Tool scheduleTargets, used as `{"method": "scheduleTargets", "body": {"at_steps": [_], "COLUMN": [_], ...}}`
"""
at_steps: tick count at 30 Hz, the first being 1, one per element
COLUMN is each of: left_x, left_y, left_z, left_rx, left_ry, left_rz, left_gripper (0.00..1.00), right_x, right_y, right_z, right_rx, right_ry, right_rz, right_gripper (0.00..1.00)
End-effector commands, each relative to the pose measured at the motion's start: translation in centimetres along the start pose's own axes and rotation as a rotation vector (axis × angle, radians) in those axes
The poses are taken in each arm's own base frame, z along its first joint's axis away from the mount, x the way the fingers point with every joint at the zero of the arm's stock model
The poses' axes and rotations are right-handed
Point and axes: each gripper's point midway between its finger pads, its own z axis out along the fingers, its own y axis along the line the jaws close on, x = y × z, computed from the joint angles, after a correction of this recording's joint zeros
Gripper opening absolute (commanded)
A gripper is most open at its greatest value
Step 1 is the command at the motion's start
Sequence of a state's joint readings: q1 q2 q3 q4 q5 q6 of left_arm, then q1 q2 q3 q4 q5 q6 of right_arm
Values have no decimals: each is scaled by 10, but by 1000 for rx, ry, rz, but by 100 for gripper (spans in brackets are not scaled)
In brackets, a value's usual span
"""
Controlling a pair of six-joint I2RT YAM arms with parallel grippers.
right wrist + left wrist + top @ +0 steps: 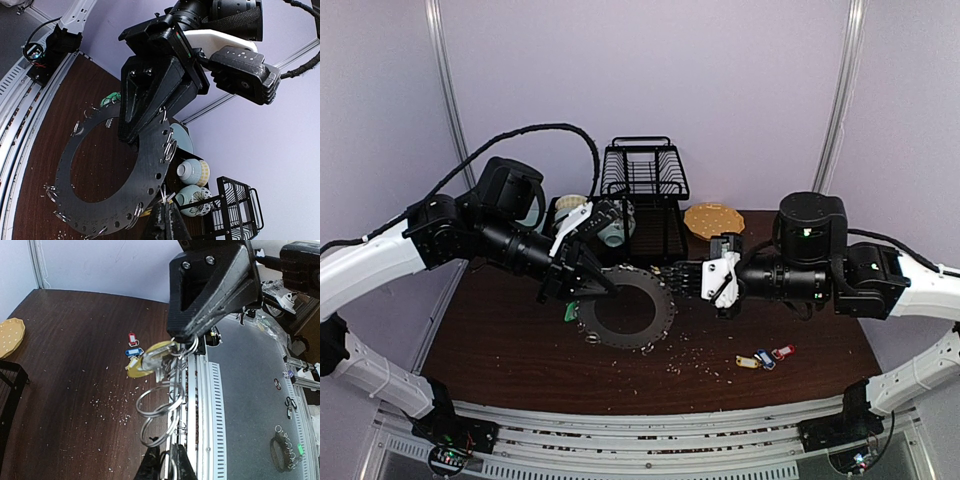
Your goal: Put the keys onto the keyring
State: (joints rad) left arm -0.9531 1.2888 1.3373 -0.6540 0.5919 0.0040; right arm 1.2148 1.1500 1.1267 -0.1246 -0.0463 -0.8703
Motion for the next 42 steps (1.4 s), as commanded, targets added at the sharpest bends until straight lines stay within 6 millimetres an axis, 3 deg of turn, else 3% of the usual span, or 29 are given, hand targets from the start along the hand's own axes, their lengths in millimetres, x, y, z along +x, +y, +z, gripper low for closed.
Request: {"method": "scheduleTargets", "body": {"at_steps": [1,10,20,29,42], "left_x": [-24,-25,-24,-23,-18], "left_y": [-9,-10,-11,-15,-19], "left_z": [-10,-10,-11,-11,-11], "left_rx": [18,18,21,41,64], "left_ry": [-74,-76,-78,-88,-86], "left_rz": [67,70,81,121,139], "left_gripper": [0,0,0,0,0], "right_x": [-1,-10,4,15,24], "right_y": [-6,4,-4,8,-8], "right_z": [-4,-8,-2,3,6], "right_rx": [20,-43,9,-29,56], "right_ry": [-1,-50,24,62,125], "right_rz": [-15,-4,-20,-64,-81], "right_gripper": [0,0,0,0,0]}}
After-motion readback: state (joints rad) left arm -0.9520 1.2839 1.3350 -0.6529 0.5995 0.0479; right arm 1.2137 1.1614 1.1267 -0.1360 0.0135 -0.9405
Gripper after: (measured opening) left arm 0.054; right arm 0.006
